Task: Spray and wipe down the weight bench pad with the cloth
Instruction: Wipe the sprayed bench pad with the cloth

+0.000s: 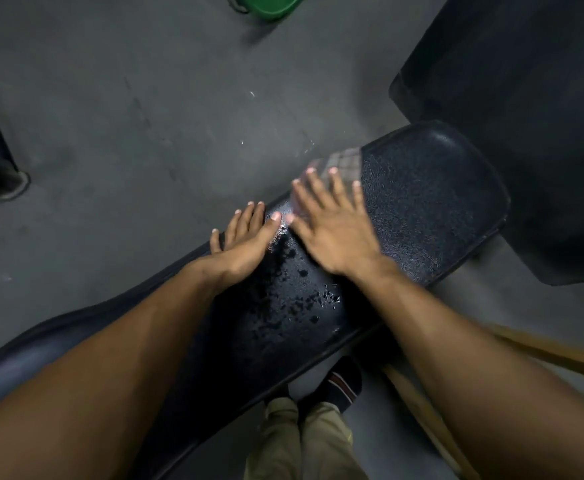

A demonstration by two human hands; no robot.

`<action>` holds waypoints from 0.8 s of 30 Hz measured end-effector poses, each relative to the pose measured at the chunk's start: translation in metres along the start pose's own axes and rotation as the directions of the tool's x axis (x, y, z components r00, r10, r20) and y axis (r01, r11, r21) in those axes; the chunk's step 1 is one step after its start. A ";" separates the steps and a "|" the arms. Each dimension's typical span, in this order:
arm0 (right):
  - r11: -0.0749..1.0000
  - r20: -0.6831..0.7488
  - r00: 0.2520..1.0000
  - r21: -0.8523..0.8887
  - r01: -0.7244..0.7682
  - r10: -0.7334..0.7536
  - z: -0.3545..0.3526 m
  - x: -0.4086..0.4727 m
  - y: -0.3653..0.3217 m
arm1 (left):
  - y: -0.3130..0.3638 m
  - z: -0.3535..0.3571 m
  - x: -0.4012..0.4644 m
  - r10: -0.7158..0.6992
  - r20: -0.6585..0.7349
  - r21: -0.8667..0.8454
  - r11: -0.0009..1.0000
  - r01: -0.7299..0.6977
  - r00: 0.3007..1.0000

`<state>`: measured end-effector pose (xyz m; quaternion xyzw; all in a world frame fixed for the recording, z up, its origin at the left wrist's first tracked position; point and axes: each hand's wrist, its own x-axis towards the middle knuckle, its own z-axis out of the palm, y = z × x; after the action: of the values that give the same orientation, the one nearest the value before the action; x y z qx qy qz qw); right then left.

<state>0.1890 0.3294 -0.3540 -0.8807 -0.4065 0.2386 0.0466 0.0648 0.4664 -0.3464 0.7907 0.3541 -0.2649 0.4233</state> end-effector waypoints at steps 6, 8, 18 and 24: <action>0.999 0.006 0.999 -0.006 0.053 -0.053 0.029 -0.079 -0.004 | -0.002 -0.020 -0.016 0.072 0.012 -0.244 0.967 -0.067 0.997; 0.999 -0.005 1.000 -0.041 -0.021 0.021 0.029 -0.086 0.016 | -0.005 -0.019 -0.015 0.092 0.008 -0.240 0.967 -0.087 0.996; 1.000 -0.068 0.997 0.001 -0.020 0.020 0.047 -0.074 -0.041 | -0.004 -0.005 -0.007 0.050 0.017 -0.248 0.968 -0.044 0.999; 0.989 -0.037 0.991 -0.074 -0.127 0.125 0.067 -0.157 0.009 | -0.011 0.002 -0.002 0.045 -0.002 -0.094 0.995 -0.045 0.999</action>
<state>0.0769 0.1998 -0.3558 -0.9095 -0.3580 0.2112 0.0045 0.0547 0.4680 -0.3507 0.7776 0.3482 -0.2385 0.4661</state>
